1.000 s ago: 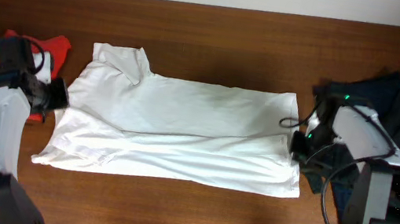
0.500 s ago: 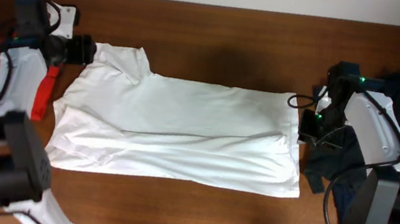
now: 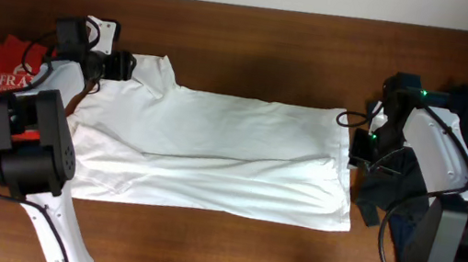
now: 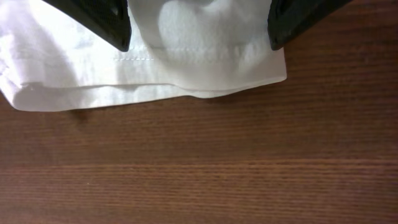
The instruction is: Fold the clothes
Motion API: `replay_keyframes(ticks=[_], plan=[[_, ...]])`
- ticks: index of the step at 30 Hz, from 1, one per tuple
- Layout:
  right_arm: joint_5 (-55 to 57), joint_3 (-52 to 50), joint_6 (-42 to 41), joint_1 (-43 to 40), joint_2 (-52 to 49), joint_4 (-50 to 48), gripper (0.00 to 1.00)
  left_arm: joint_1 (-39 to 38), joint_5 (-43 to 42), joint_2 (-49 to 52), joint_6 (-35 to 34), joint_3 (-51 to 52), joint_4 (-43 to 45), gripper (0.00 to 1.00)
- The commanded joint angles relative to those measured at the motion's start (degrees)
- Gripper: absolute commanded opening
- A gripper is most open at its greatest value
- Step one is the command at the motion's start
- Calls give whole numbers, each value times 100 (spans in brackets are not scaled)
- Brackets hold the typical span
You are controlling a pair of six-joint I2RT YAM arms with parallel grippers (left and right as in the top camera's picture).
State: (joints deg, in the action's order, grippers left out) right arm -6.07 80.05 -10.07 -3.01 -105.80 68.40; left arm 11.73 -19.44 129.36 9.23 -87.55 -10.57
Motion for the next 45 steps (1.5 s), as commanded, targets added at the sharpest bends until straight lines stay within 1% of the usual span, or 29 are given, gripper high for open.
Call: replay_keyframes(ticks=[1, 3, 6, 8, 9, 10, 15, 16, 17, 18, 19, 20, 22, 25, 28, 31, 32, 33, 37, 41, 43, 44, 45], plan=[[52, 74, 20, -2, 96, 33, 38, 4, 297, 136, 52, -79, 114, 70], [52, 74, 20, -2, 92, 28, 39, 4, 284, 133, 55, -238, 96, 70], [61, 74, 22, -2, 92, 20, 39, 4, 280, 133, 55, -540, -201, 70], [72, 74, 22, -2, 92, 17, 39, 4, 332, 136, 52, -555, -378, 70], [72, 74, 20, -2, 92, 17, 39, 2, 627, 136, 55, -551, -632, 66], [72, 74, 20, -2, 92, 20, 39, 4, 737, 140, 52, -549, -726, 65], [70, 74, 20, -2, 92, 42, 39, 2, 693, 450, 52, -549, -772, 62], [72, 74, 20, -2, 92, 35, 39, 2, 472, 474, 52, -549, -776, 51], [70, 74, 20, -2, 92, 31, 39, -2, 216, 474, 52, -549, -776, 31], [70, 74, 20, -2, 92, 17, 39, -2, 57, 474, 52, -551, -780, 15], [70, 74, 20, -2, 92, -4, 39, -2, -42, 472, 52, -551, -820, 6], [70, 74, 20, -2, 92, -48, 40, -2, -173, 472, 52, -551, -957, 1], [66, 74, 17, -2, 87, -181, 39, 4, -271, 442, 52, -592, -1211, 1], [44, 74, 20, -2, 39, -527, 39, 4, -638, 203, 52, -905, -1613, 0], [-232, 74, 94, 2, -107, -1213, 39, 4, -763, -326, 52, -1311, -1923, 0], [-431, 74, 107, 7, -498, -1906, 39, 20, -758, -813, 52, -1325, -2361, 0], [-431, 74, 107, 9, -647, -2149, 40, 20, -758, -852, 52, -1325, -2483, 0], [-428, 74, 107, 15, -848, -2507, 44, 20, -761, -914, 52, -1325, -2785, 0], [-450, 74, 105, 70, -1484, -3700, 47, 20, -758, -922, 52, -1325, -3526, 0], [-470, 74, 105, 79, -1679, -4293, 48, 20, -756, -922, 55, -1322, -3812, 0], [-474, 74, 105, 79, -1679, -4452, 47, 20, -756, -922, 55, -1322, -3825, 1], [-498, 74, 105, 79, -1679, -4468, 44, 20, -756, -922, 55, -1322, -3836, 1], [-614, 74, 105, 79, -1679, -4463, 38, 31, -758, -922, 55, -1322, -3840, 1]])
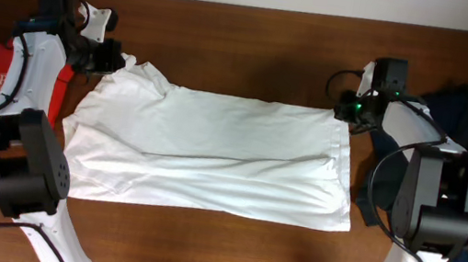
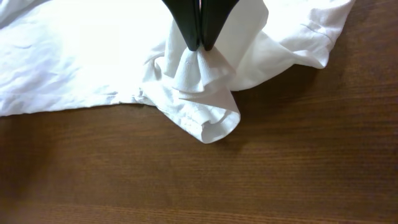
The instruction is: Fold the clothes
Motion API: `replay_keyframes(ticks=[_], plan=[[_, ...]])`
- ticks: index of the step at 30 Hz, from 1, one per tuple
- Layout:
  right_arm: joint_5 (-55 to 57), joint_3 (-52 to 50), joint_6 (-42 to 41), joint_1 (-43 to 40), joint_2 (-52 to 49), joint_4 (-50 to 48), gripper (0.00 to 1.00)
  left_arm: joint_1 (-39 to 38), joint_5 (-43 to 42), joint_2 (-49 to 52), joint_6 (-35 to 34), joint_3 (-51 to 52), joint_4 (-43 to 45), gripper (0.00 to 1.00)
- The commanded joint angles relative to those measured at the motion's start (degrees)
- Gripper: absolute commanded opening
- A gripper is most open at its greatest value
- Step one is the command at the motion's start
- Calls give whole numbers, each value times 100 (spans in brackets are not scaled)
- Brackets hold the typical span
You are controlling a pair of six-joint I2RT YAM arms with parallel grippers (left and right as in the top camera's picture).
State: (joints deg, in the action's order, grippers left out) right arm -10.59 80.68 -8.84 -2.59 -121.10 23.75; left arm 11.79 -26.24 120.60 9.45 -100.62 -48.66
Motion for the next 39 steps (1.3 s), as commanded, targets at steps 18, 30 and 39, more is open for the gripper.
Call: replay_keyframes(ticks=[18, 30, 39], plan=[[942, 2564, 35, -162, 278, 5508, 4, 717, -850, -1779, 205, -17, -2903, 1], [463, 2433, 420, -66, 278, 7134, 4, 1088, 1106, -2035, -341, 140, -4809, 0], [752, 697, 413, 258, 278, 7090, 4, 1093, 2144, -2756, -1117, 1252, -4778, 0]])
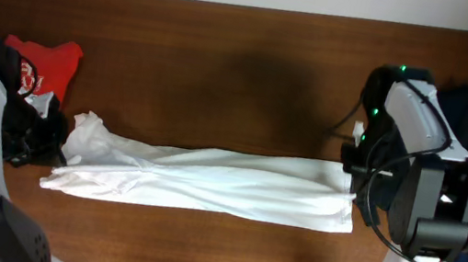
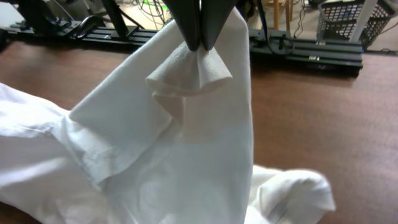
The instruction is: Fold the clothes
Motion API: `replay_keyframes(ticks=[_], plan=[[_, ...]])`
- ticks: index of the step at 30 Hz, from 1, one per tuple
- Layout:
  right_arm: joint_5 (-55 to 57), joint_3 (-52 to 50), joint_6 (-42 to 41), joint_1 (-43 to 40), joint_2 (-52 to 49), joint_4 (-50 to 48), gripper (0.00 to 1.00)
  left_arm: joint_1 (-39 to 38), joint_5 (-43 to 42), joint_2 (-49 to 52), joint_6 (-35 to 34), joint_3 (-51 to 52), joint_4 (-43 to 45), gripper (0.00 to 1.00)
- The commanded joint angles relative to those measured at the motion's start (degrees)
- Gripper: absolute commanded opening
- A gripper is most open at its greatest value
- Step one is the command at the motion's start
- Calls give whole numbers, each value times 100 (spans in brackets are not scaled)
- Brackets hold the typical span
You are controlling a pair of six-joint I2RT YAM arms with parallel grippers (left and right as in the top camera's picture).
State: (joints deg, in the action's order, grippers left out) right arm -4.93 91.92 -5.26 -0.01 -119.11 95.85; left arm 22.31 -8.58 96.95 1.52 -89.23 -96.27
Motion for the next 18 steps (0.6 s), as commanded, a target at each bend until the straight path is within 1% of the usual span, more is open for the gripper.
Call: replay_keyframes(ticks=[1, 2, 5, 8, 10, 11, 13, 16, 18], plan=[[199, -708, 52, 0, 79, -343, 4, 42, 450, -533, -376, 114, -7, 0], [199, -942, 33, -7, 79, -573, 4, 42, 433, -640, -376, 114, 37, 1], [199, -960, 33, -9, 79, -791, 4, 28, 367, -656, -374, 144, 310, 0], [201, -960, -166, -9, 79, -1093, 4, -140, 348, -654, -372, 651, 778, 0], [205, -964, -160, -4, 79, -1060, 21, -236, 348, -654, -369, 1233, 1241, 0], [227, -964, -160, -4, 79, -1043, 23, -240, 350, -654, -369, 1384, 1355, 0], [337, -962, -160, -39, 79, -962, 23, -240, 352, -654, -369, 1572, 1539, 1], [323, -964, -160, -103, 79, -960, 23, -240, 348, -654, -369, 1569, 1834, 0], [321, -964, -160, -103, 79, -1021, 23, -240, 306, -654, -372, 1569, 2234, 1]])
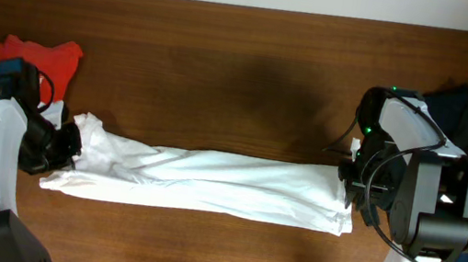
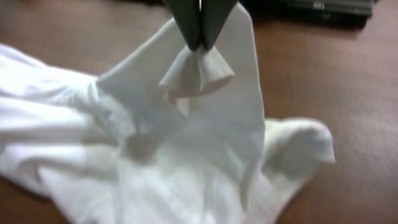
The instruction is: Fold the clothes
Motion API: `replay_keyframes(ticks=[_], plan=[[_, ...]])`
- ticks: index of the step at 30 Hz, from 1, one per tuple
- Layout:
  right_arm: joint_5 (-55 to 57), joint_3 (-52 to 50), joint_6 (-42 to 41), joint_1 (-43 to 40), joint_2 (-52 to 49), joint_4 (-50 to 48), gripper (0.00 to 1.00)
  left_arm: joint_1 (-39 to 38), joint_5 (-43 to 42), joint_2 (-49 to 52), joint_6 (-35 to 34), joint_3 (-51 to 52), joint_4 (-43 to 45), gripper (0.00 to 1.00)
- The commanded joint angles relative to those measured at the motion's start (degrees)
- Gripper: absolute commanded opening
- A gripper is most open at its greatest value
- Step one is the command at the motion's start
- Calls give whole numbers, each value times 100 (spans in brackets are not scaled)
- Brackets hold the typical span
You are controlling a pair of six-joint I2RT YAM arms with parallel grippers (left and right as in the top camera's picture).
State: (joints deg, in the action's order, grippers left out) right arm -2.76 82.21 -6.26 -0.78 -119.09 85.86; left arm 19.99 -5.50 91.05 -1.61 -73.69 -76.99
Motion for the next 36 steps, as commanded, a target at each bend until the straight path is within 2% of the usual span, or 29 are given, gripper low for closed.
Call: replay_keyframes(ticks=[1, 4, 7, 12, 15, 18, 21, 24, 27, 29, 31, 33, 36], plan=[[101, 7, -59, -26, 76, -48, 23, -11, -122, -63, -57, 15, 533, 1], [24, 7, -59, -26, 76, -144, 23, -13, -273, -63, -57, 70, 1300, 1], [24, 7, -59, -26, 76, -177, 24, -48, -586, -2, -59, 398, 1961, 6], [26, 7, -59, -26, 76, -192, 24, -308, -562, 125, -55, 1268, 2671, 11], [26, 7, -59, -26, 76, -192, 24, -306, -258, 125, -57, 1499, 3115, 11], [28, 7, -57, -26, 76, -197, 24, -306, -417, 118, -55, 1495, 3130, 10], [26, 7, -59, -26, 76, -192, 24, -306, -195, 125, -57, 1534, 3014, 10], [22, 7, -63, -26, 76, -192, 24, -306, 42, 205, -59, 1781, 3440, 13], [24, 7, -59, -48, 76, -192, 24, -306, 302, 678, -59, 2009, 3593, 17], [22, 9, 125, -120, 79, -212, 25, -306, 116, 826, -59, 2006, 3626, 17], [-11, 9, 232, -313, 79, -291, 30, -306, 52, 767, -55, 1759, 3338, 17], [-686, 9, 920, -520, 92, -413, 43, -306, 35, 509, -55, 1108, 2618, 19], [-1207, 0, 1513, -584, 109, -446, 43, -306, -39, 127, -55, 452, 2109, 25]])
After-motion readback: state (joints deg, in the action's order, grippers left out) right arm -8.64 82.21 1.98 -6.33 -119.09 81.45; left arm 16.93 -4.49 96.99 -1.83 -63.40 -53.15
